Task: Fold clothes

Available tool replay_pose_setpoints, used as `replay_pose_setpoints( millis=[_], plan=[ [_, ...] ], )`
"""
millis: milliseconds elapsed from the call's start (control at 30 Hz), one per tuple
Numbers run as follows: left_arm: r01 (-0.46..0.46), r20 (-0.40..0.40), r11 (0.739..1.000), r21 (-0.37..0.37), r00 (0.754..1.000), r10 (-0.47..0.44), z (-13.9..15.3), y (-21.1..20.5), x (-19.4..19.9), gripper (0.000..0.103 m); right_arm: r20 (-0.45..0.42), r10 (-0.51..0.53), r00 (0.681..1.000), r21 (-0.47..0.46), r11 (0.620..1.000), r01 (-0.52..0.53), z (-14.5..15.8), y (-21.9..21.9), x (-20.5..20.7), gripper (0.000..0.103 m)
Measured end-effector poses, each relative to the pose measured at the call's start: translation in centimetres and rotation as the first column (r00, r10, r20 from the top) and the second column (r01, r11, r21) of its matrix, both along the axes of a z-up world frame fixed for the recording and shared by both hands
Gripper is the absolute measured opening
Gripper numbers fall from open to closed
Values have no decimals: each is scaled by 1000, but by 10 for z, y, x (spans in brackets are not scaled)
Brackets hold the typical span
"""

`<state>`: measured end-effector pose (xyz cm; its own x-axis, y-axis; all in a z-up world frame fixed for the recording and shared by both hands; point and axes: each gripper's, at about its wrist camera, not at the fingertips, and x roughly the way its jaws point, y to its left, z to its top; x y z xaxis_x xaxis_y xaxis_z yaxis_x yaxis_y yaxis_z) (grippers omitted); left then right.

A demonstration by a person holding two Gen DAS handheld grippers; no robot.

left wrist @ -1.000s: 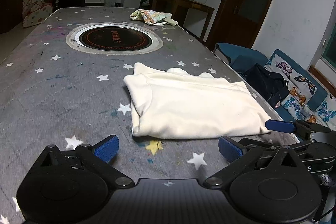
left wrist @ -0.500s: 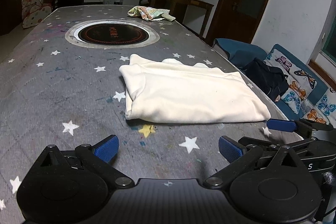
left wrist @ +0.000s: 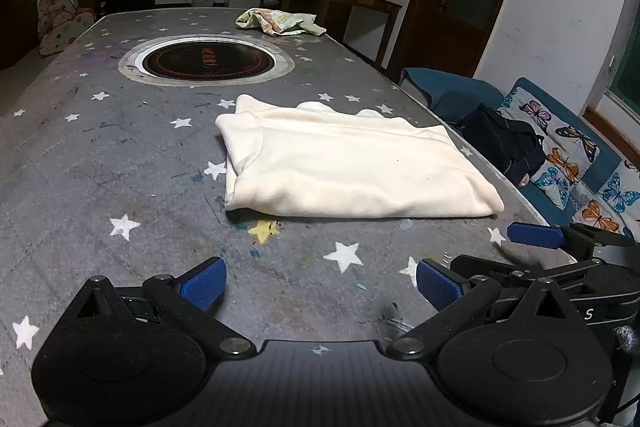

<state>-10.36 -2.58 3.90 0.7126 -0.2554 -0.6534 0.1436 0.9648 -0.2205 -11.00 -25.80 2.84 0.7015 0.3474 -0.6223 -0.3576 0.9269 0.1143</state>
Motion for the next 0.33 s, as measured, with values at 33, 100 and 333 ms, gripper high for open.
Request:
replay_pose_setpoints(
  millis=[33, 100, 333],
  plan=[
    [0, 0, 1000, 0, 1000, 0, 0, -1, -1, 103, 2, -1, 1000, 0, 1000, 1, 0, -1, -1, 103],
    [-2, 1, 1000, 0, 1000, 2, 1, -2, -1, 103, 4, -1, 1000, 1, 1000, 1, 1, -1, -2, 103],
    [-5, 3, 1000, 7, 1000, 5, 2, -3, -5, 103, 12, 5, 1000, 2, 1000, -5, 1, 1, -7, 103]
  ],
)
